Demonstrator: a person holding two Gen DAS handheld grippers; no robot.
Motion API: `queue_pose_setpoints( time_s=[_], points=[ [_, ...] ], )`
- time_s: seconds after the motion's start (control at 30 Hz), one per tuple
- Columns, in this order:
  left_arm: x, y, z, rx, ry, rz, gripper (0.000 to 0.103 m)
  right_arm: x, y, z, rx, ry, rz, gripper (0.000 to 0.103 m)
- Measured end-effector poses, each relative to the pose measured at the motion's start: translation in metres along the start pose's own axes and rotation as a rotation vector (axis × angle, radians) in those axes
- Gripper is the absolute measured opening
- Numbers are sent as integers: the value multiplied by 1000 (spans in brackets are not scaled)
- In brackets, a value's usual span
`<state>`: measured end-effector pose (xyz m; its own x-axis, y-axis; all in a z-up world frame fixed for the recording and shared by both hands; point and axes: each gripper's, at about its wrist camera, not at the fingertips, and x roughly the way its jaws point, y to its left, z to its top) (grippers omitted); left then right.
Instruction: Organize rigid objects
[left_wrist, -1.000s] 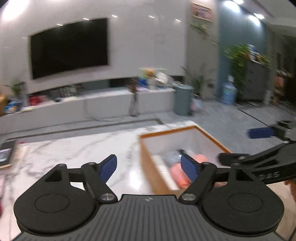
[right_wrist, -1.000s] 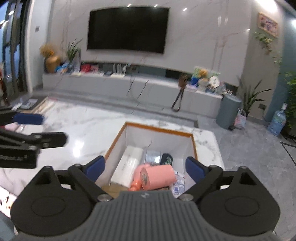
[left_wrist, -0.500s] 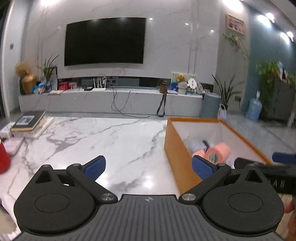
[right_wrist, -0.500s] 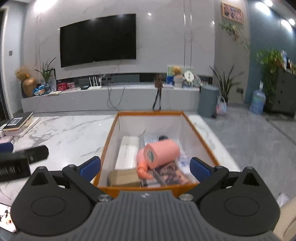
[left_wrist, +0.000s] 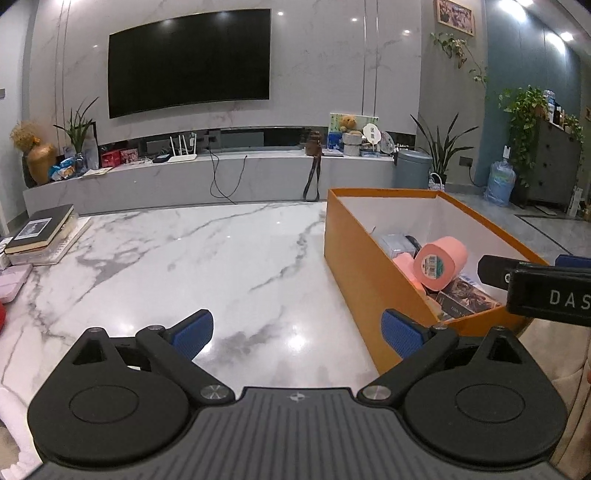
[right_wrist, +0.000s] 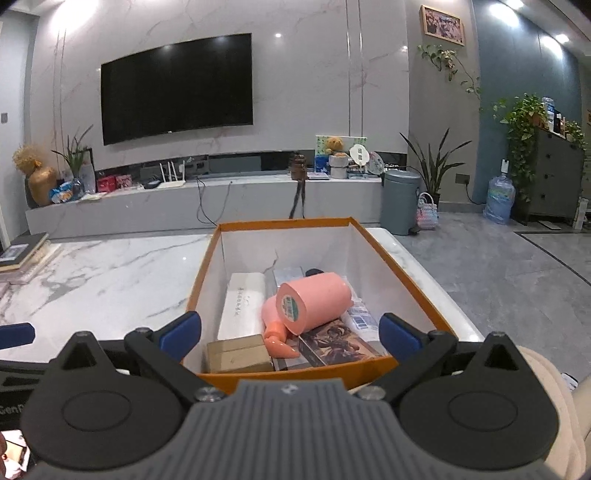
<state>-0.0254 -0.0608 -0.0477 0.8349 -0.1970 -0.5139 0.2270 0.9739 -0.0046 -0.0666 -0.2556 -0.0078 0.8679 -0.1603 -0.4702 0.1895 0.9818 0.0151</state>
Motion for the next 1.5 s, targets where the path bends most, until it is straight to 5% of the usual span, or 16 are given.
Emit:
queue_pose_setpoints(
  time_s=[1.5],
  points=[
    [-8,-2,4,19,-4,35,103,0,-7,-2,39,-2,-13,101]
  ],
)
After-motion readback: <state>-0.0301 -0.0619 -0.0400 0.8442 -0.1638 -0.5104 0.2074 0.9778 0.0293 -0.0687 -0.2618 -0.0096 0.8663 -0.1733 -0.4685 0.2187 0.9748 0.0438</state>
